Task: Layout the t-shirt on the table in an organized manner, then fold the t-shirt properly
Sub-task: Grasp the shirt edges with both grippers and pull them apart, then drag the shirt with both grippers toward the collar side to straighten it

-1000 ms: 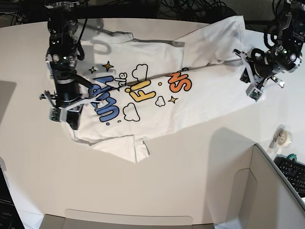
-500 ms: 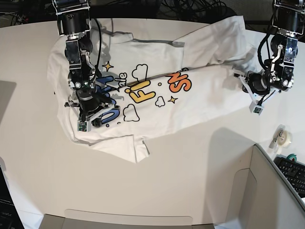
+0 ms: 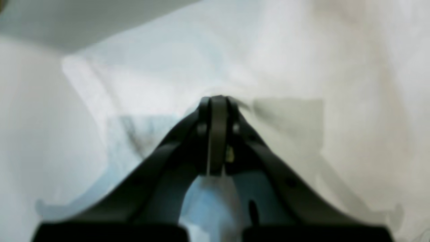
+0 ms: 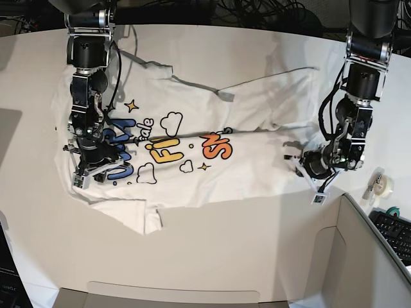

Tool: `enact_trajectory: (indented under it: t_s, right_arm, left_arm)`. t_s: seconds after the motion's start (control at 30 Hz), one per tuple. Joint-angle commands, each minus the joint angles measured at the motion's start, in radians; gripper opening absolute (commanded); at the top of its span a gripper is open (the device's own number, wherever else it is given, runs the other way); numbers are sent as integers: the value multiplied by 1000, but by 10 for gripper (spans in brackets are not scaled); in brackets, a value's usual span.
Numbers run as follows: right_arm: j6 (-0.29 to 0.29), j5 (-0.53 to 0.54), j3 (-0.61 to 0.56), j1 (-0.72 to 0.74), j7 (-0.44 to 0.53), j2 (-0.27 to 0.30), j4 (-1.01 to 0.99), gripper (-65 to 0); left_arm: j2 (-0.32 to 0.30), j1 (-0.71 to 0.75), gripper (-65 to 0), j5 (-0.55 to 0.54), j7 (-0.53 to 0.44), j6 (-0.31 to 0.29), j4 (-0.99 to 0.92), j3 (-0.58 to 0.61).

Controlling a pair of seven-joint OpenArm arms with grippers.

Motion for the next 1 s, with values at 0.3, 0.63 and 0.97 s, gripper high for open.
enact_trajectory:
  t_s: [0.3, 0.63, 0.97]
  right_arm:
    - [-42, -17, 18, 10, -77, 86, 80, -650]
    - [-42, -12, 21, -114, -81, 77, 523, -497]
    - [-38, 40, 190, -535, -78, -72, 974, -347]
  left_arm:
    - [71, -99, -635, -5, -146, -7, 0, 35]
    - [45, 32, -445, -6, 166, -10, 451, -328]
    - [-6, 334, -445, -5, 213, -12, 790, -384]
